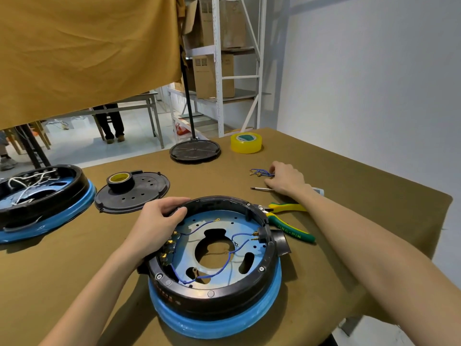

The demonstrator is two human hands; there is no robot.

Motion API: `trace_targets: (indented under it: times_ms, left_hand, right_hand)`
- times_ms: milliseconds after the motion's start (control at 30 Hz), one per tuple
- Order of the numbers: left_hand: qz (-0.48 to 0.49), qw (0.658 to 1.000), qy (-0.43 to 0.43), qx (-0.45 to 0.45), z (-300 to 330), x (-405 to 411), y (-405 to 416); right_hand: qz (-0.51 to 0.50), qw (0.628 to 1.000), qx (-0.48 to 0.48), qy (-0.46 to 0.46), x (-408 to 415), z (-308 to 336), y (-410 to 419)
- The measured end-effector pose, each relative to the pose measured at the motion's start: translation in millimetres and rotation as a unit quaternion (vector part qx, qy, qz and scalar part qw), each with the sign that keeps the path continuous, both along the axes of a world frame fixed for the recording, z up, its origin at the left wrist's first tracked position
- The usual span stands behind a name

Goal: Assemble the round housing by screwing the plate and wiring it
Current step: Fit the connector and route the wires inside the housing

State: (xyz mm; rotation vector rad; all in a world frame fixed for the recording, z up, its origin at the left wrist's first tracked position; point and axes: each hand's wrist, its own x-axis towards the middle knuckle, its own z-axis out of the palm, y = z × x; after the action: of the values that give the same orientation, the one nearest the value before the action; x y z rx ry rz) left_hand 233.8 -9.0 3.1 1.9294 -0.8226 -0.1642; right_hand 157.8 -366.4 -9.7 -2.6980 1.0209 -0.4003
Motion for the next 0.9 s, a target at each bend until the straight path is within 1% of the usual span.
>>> trace_targets:
  times_ms: [167, 200, 233, 267, 300, 333, 367, 433, 533, 600, 733, 867, 900]
  left_hand:
    - [-0.005, 1.000, 0.014, -0.005, -1.4, 3.1, -3.6]
    - [-0.006, 1.000, 0.015, -0.004, -1.7, 4.1, -4.0]
    - [-0.005, 1.000, 0.016, -0.004, -2.2, 4.9, -4.2]
    - [-0.005, 1.000, 0.016, -0.004, -2.4, 5.5, -4.5]
    - [-0.005, 1.000, 0.018, -0.004, -2.6, 6.0, -4.6]
    - [-0.007, 1.000, 0.019, -0.003, -2.7, 6.5, -5.0]
    - [-0.009, 1.000, 0.019, -0.002, -2.7, 6.9, -5.4]
    - [-0.010, 1.000, 0.016, 0.001, -2.4, 7.4, -5.7]
    - [-0.008, 1.000, 0.010, 0.007, -2.4, 7.6, -5.5]
    - [-0.010, 1.000, 0.009, 0.007, -2.3, 6.6, -5.4]
    - [-0.010, 1.000, -0.007, 0.011, 1.5, 2.2, -4.3]
    - [0.012, 0.992, -0.124, -0.034, 15.1, -8.2, -4.7]
    - [0.008, 0.989, -0.136, -0.050, 18.9, -11.7, -6.6]
  right_hand:
    - [0.001, 1.000, -0.018, -0.019, 6.9, -3.4, -5.1]
    - [0.002, 0.999, -0.012, -0.044, 6.4, -1.9, -3.8]
    - [0.006, 0.996, 0.010, -0.089, 5.6, 1.1, -0.3]
    - [0.013, 0.986, 0.056, -0.159, 3.7, 5.8, 5.0]
    - [0.025, 0.961, 0.130, -0.241, 1.2, 12.6, 13.3]
    - [0.040, 0.924, 0.215, -0.314, -2.1, 20.6, 22.9]
    - [0.058, 0.881, 0.295, -0.364, -6.8, 29.7, 33.1]
    - [0.095, 0.813, 0.407, -0.406, -18.0, 46.6, 51.6]
    - [0.156, 0.718, 0.532, -0.421, -33.6, 64.7, 71.2]
    - [0.181, 0.666, 0.592, -0.416, -40.1, 71.7, 79.9]
    - [0.181, 0.607, 0.664, -0.398, -44.8, 79.4, 94.5]
    - [0.174, 0.538, 0.729, -0.386, -44.0, 80.6, 107.6]
    - [0.178, 0.518, 0.745, -0.381, -43.6, 79.7, 112.2]
